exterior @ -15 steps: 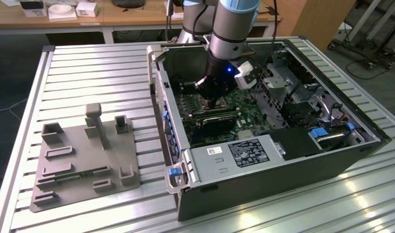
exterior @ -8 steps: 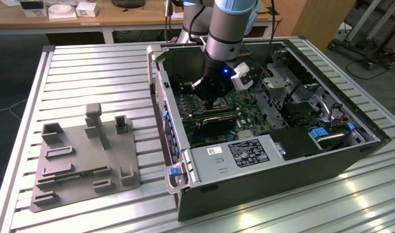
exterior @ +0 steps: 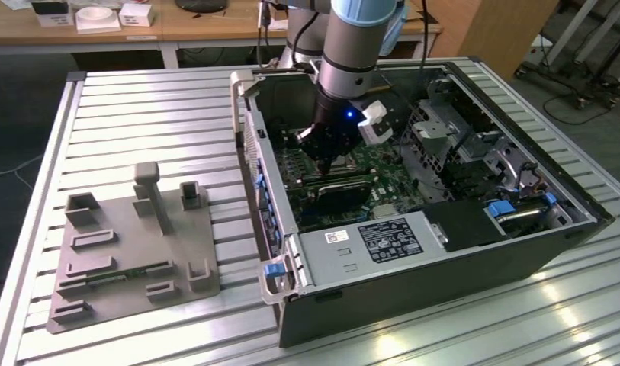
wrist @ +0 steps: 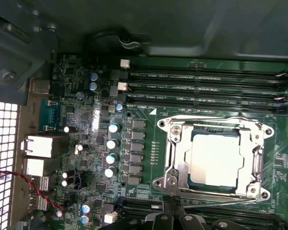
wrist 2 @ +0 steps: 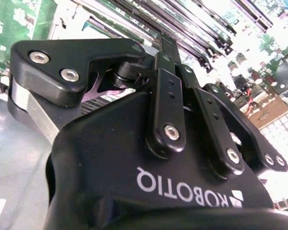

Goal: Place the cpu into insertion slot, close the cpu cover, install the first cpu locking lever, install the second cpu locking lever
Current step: 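Install the second cpu locking lever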

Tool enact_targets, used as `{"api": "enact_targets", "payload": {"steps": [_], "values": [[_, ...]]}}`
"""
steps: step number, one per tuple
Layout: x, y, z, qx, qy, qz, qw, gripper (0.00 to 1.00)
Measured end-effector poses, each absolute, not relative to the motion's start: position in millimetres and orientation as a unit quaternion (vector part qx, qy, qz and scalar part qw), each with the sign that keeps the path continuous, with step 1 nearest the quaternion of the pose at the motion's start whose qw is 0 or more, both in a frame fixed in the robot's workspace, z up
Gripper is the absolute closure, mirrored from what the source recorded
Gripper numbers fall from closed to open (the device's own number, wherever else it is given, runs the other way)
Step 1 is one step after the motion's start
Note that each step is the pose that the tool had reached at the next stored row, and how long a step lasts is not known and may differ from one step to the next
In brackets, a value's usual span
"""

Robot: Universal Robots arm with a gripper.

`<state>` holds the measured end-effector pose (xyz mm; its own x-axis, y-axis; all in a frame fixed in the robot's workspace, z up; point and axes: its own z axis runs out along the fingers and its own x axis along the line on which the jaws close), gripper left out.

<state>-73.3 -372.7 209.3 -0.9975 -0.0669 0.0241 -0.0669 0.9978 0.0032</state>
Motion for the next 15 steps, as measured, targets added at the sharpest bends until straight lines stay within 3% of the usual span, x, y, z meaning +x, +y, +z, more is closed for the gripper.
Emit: {"api": "enact_targets", "payload": {"steps": [15], "values": [[-78.6,-372.7,204.1,0.036,-0.999,-0.001,0.012,0.90]]}}
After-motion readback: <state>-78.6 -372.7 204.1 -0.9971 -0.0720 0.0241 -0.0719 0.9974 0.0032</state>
